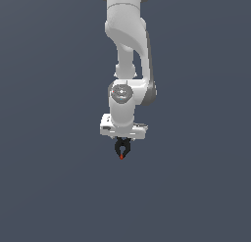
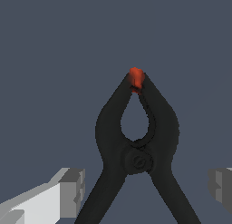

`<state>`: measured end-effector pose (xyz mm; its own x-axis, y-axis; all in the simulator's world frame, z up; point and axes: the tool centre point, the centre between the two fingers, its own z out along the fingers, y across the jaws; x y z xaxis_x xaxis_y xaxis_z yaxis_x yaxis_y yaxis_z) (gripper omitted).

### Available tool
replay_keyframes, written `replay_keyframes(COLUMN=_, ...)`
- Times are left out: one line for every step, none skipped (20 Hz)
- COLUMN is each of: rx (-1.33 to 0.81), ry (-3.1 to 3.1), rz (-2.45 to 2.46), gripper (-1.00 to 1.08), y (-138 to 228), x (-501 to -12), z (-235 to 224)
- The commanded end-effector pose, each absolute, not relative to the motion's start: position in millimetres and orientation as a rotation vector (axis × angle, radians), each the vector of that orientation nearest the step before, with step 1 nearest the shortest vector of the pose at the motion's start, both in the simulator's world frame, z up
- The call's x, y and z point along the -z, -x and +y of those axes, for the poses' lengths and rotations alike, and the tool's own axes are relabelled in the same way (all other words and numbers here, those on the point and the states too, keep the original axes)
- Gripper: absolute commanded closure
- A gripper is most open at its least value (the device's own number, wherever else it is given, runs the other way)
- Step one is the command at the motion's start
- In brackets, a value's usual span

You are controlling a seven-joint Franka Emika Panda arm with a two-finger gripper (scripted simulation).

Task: Pick up the object and move it to a goal position.

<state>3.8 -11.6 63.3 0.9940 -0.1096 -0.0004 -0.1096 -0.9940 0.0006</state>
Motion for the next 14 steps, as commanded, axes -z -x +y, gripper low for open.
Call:
replay_keyframes(rx=0.002, ry=-3.136, rz=-0.173, gripper=-0.92, y=-3.1, x=-54.0, z=-11.5)
replay_keyframes(rx=0.002, ry=-3.136, rz=-0.173, gripper=-0.92, y=-3.0, x=-48.9, z=-11.4)
replay_keyframes(rx=0.001, ry=-3.136, rz=-0.174, gripper=-0.92, y=-2.8, x=-43.5, z=-11.7)
replay_keyframes(rx=0.001, ry=-3.136, rz=-0.174, gripper=-0.92, y=-2.7, x=-37.9, z=-11.5)
replay_keyframes(rx=0.001, ry=-3.136, rz=-0.174, gripper=-0.92, y=-2.6, x=-33.0, z=-11.4)
replay_keyframes(rx=0.0, ry=-3.137, rz=-0.175, gripper=-0.92, y=-2.6, x=-29.1, z=-11.6)
replay_keyframes(rx=0.0, ry=-3.137, rz=-0.175, gripper=-0.92, y=-2.6, x=-25.8, z=-11.5)
replay_keyframes(rx=0.0, ry=-3.137, rz=-0.175, gripper=-0.92, y=-2.8, x=-23.1, z=-11.4)
replay_keyframes(rx=0.0, ry=-3.137, rz=-0.175, gripper=-0.92, y=-3.1, x=-21.2, z=-11.3)
replay_keyframes(rx=0.0, ry=-3.137, rz=-0.175, gripper=-0.92, y=-3.4, x=-20.0, z=-11.3)
replay_keyframes(rx=0.0, ry=-3.137, rz=-0.175, gripper=-0.92, y=-3.7, x=-19.3, z=-11.3)
replay_keyframes(rx=0.0, ry=-3.137, rz=-0.175, gripper=-0.92, y=-3.8, x=-19.1, z=-11.3)
replay_keyframes(rx=0.0, ry=-3.137, rz=-0.175, gripper=1.08, y=-3.8, x=-19.1, z=-11.3)
replay_keyframes(rx=0.0, ry=-3.137, rz=-0.175, gripper=1.08, y=-3.8, x=-19.1, z=-11.3)
